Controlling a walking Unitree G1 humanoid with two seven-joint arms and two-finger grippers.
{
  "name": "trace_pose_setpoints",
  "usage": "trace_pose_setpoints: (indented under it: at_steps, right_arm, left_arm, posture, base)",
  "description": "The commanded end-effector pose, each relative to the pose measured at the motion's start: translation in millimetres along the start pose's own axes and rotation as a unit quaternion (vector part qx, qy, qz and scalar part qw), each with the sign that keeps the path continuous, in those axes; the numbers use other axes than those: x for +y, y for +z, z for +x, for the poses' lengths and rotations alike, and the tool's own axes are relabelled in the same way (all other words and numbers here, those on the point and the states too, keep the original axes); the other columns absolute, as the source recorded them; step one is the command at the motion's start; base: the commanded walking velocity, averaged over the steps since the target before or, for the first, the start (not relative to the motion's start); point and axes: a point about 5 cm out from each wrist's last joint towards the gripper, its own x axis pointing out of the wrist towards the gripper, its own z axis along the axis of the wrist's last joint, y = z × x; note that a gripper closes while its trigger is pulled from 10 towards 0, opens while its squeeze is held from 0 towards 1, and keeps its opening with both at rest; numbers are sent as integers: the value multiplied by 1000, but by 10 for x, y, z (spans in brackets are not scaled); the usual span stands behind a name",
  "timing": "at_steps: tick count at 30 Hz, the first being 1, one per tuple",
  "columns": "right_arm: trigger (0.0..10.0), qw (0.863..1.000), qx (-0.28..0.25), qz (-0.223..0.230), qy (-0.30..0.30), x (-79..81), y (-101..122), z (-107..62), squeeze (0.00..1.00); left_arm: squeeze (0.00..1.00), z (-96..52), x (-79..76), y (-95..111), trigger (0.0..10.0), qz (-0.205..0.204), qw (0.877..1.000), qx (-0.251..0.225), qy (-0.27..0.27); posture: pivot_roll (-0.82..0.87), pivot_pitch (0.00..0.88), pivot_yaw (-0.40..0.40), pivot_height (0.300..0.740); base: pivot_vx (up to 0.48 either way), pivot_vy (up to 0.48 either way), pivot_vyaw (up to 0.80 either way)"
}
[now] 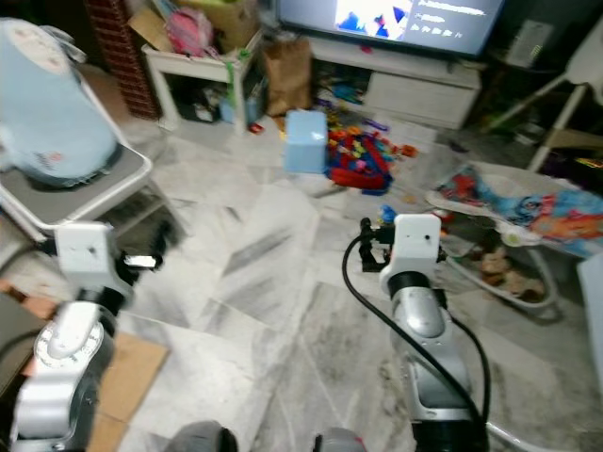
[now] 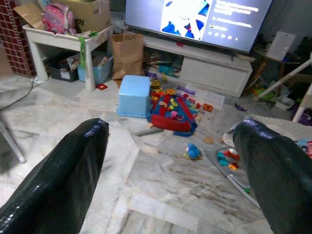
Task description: Restocking fridge
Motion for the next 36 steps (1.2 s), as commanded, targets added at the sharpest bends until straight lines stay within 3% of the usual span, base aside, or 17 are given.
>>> trace_pose_setpoints:
  at_steps: [1,36]
  right_arm:
    - [10000,1000,4,-6,-5,-28,-4,4,0]
    - [10000,1000,4,-6,-5,-28,-4,4,0]
  left_arm:
    - [0,-1,-1,31,10000,2,1000,-6,-1]
    - [0,-1,-1,31,10000,2,1000,-6,-1]
  posture:
    - [-25,64,-39,740]
    - [-25,64,-39,740]
  base:
    - [0,0,0]
    - [0,0,0]
